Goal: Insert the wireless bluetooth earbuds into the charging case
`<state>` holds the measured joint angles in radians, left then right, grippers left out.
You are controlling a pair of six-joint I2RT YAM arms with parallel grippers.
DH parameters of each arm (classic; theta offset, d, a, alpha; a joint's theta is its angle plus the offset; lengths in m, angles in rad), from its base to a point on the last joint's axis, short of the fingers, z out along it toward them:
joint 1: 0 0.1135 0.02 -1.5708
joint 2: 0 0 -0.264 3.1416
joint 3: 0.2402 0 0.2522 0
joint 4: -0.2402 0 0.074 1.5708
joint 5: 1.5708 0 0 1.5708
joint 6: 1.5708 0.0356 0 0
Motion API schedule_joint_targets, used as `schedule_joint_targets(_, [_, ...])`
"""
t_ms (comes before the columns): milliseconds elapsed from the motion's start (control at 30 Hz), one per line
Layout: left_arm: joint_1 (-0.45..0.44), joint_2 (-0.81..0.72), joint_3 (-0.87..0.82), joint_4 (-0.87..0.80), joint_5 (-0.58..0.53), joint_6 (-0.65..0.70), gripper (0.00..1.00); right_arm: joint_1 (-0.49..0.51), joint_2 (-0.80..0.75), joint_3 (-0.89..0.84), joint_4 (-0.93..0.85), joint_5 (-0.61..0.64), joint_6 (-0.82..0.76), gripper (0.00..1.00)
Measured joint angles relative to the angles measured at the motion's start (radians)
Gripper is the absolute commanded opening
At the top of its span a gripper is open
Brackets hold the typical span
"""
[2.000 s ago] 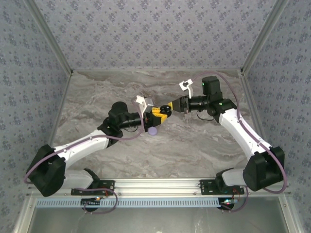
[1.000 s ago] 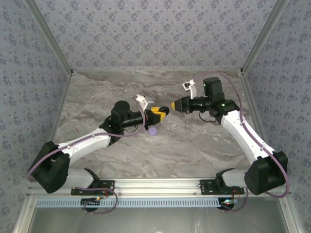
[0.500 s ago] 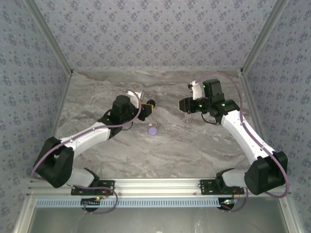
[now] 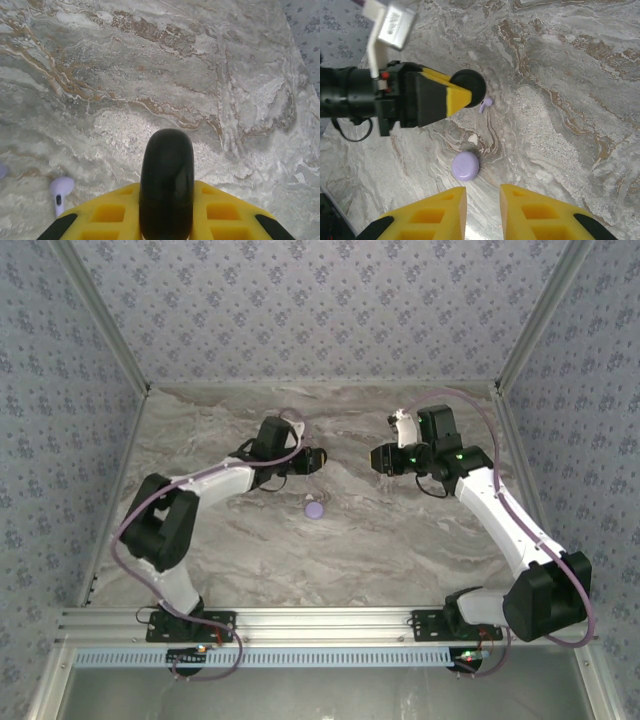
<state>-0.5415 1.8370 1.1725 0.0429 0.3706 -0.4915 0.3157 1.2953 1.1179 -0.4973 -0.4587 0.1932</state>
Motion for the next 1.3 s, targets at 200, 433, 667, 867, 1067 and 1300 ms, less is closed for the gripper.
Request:
schedule_joint_targets(200, [0.029, 0.171, 0.152, -0.035, 0.059, -0.016, 0.2, 0.0, 0.0, -0.008, -0.002, 0.0, 0.0, 0.27])
schedule_joint_targets(433, [0.049, 0.305, 0.311, -0.116, 0.084, -0.015, 0.2, 0.0, 0.0, -0.008, -0.003, 0.0, 0.0, 0.27])
schedule_joint_targets(667, [0.052, 0.399, 0.423, -0.186, 0.09, -0.007, 0.21, -0.002, 0.0, -0.008, -0.013, 0.0, 0.0, 0.27])
schedule_joint_targets(867, [0.057, 0.433, 0.48, -0.236, 0.091, 0.013, 0.31, -0.002, 0.0, -0.008, -0.021, 0.0, 0.0, 0.28])
schedule_joint_targets(1067, [0.063, 0.456, 0.518, -0.286, 0.081, 0.044, 0.46, -0.002, 0.0, -0.009, -0.024, 0.003, 0.0, 0.29])
schedule_joint_targets(1300, [0.063, 0.446, 0.533, -0.323, 0.046, 0.089, 0.52, -0.002, -0.002, -0.021, -0.028, 0.019, 0.0, 0.31])
